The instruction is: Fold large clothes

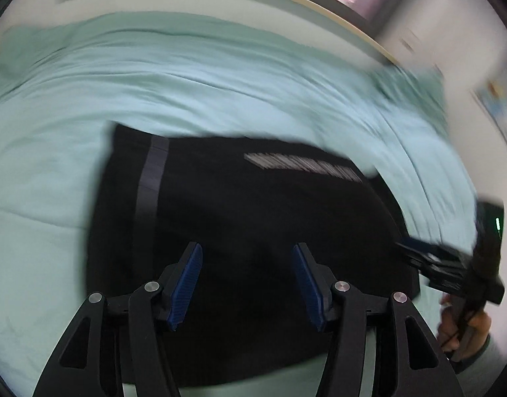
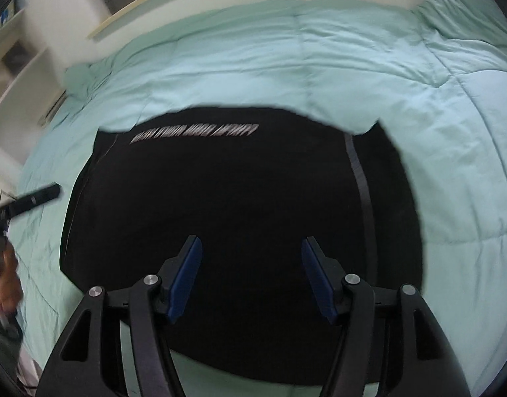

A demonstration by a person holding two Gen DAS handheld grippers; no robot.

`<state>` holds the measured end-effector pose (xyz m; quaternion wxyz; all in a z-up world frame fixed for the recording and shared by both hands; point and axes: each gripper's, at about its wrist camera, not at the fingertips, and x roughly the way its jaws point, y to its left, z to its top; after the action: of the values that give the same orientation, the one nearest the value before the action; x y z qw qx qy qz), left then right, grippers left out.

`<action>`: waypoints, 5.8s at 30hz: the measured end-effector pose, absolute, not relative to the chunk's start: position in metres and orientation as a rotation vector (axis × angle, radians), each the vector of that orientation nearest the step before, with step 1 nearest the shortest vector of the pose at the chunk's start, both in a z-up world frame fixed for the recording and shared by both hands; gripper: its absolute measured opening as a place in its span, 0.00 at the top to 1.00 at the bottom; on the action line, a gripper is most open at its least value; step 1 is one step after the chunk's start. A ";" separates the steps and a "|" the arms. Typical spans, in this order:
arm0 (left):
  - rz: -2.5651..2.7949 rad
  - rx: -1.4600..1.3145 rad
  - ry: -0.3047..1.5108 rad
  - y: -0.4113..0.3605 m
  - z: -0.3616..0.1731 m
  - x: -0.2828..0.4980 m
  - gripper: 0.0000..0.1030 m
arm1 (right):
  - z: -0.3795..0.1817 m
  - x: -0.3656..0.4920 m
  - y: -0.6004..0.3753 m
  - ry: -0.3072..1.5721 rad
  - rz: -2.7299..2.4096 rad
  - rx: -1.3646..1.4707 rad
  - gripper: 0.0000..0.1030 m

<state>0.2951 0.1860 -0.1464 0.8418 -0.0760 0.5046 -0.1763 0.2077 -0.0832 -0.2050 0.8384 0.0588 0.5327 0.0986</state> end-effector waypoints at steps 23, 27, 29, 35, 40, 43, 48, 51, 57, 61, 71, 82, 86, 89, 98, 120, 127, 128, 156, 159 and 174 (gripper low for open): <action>-0.324 -0.352 1.140 0.165 -0.173 0.357 0.39 | -0.210 0.293 -0.059 1.092 0.178 0.089 0.36; -0.226 -0.374 1.256 0.176 -0.223 0.399 0.40 | -0.273 0.341 -0.054 1.249 0.166 0.122 0.36; -0.222 -0.406 1.284 0.178 -0.240 0.412 0.40 | -0.288 0.348 -0.053 1.261 0.165 0.118 0.36; -0.256 -0.312 1.251 0.167 -0.218 0.406 0.40 | -0.264 0.334 -0.065 1.239 0.193 0.140 0.36; -0.358 -0.319 1.200 0.177 -0.181 0.351 0.39 | -0.218 0.263 -0.069 1.180 0.262 0.139 0.36; -0.383 -0.283 1.200 0.177 -0.178 0.317 0.39 | -0.227 0.236 -0.063 1.201 0.260 0.098 0.36; -0.262 -0.243 1.311 0.177 -0.235 0.304 0.40 | -0.273 0.238 -0.050 1.290 0.220 0.106 0.36; -0.246 -0.299 1.307 0.180 -0.240 0.308 0.40 | -0.272 0.245 -0.054 1.315 0.200 0.169 0.35; -0.254 -0.370 1.296 0.215 -0.215 0.289 0.39 | -0.252 0.228 -0.077 1.309 0.218 0.271 0.34; -0.242 -0.486 1.314 0.250 -0.226 0.268 0.40 | -0.261 0.202 -0.091 1.348 0.201 0.291 0.29; -0.209 -0.537 1.218 0.310 -0.187 0.255 0.35 | -0.228 0.214 -0.155 1.237 0.056 0.358 0.27; -0.094 -0.479 1.255 0.373 -0.205 0.329 0.25 | -0.236 0.257 -0.216 1.211 -0.079 0.228 0.21; -0.149 -0.503 1.322 0.376 -0.234 0.352 0.25 | -0.251 0.270 -0.222 1.223 -0.060 0.217 0.21; -0.169 -0.531 1.351 0.376 -0.254 0.362 0.25 | -0.268 0.280 -0.225 1.236 -0.028 0.225 0.21; -0.294 -0.674 1.371 0.391 -0.284 0.372 0.15 | -0.317 0.301 -0.259 1.302 0.133 0.511 0.11; -0.546 -0.922 1.355 0.376 -0.295 0.386 0.26 | -0.308 0.294 -0.284 1.254 0.332 0.842 0.18; -0.569 -0.968 1.369 0.364 -0.311 0.388 0.25 | -0.336 0.304 -0.261 1.367 0.383 0.769 0.12; -0.566 -0.966 1.368 0.361 -0.313 0.388 0.25 | -0.347 0.307 -0.255 1.379 0.410 0.777 0.10; -0.643 -0.666 0.915 0.320 -0.065 0.163 0.66 | -0.211 0.241 -0.187 1.036 0.512 0.464 0.66; -0.632 -0.685 0.939 0.326 -0.069 0.138 0.66 | -0.205 0.226 -0.183 1.057 0.497 0.436 0.66; -0.265 -0.962 1.337 0.398 -0.279 0.099 0.47 | -0.371 0.220 -0.215 1.389 0.161 0.706 0.43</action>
<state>0.0993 0.3976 -0.2786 0.6718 -0.4271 0.5936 -0.1176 0.2202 -0.2152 -0.3705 0.7086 0.3179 0.6258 0.0727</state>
